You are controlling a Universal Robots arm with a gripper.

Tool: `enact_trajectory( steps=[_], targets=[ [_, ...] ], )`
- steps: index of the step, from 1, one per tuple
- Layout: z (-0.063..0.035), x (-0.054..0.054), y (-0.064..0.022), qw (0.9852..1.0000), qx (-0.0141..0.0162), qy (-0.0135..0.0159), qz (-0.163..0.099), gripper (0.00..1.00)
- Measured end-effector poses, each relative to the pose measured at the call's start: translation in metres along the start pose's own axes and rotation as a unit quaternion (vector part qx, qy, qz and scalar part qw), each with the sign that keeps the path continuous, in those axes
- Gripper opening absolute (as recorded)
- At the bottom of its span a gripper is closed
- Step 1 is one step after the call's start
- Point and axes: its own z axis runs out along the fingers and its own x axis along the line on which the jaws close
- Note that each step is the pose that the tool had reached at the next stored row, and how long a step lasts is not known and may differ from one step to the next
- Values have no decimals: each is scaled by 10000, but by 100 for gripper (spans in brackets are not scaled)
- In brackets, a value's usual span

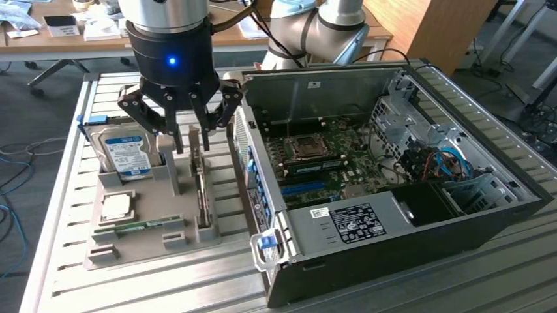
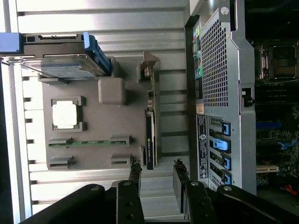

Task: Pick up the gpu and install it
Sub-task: 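Pick up the gpu and move the gpu toward the slot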

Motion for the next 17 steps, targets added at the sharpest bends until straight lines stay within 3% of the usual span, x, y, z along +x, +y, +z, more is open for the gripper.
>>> enact_trajectory(
  steps=[17],
  targets=[
    [41, 1, -2, 10000, 0, -1, 0, 42]
  ],
)
